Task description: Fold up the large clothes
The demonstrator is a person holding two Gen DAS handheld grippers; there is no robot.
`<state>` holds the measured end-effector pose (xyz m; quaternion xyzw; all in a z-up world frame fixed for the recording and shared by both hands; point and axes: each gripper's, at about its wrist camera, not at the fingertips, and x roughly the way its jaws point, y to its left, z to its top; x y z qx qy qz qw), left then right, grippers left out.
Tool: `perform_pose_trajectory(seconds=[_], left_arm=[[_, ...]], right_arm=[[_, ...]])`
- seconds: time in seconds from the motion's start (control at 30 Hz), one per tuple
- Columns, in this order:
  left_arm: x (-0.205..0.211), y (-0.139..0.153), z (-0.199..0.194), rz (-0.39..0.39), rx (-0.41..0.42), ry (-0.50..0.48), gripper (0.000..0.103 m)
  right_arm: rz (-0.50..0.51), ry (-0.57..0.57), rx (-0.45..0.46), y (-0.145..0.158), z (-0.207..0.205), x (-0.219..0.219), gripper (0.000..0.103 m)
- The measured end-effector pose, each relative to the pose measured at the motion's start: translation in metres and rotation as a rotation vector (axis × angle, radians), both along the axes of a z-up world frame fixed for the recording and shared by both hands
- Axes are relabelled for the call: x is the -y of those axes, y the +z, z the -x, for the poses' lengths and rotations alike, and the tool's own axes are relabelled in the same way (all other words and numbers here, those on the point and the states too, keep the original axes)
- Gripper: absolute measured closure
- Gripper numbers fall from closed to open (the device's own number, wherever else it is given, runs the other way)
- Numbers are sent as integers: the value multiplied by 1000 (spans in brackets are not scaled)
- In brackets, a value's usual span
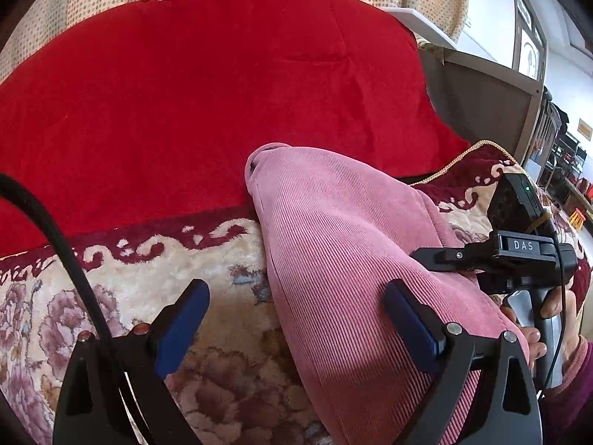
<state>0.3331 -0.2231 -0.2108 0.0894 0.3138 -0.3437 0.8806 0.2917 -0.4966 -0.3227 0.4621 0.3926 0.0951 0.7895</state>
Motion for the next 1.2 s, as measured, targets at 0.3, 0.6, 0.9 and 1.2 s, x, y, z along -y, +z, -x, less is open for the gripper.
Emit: perform_pose_trajectory(seconds=[0.3, 0.6, 0.9, 1.2], left_arm=[[-12, 16, 5, 136, -63, -81, 7], [-5, -21, -29, 202, -389, -153, 7], [9, -35, -26, 257, -508, -205, 24], [9, -15, -12, 232, -401, -202, 43]], right_arm=[[12, -28, 6, 2, 6, -1, 25], [1, -32, 18, -2, 14, 4, 25], [18, -30, 15, 0, 19, 5, 31], [97, -31, 20, 22, 20, -5, 49]])
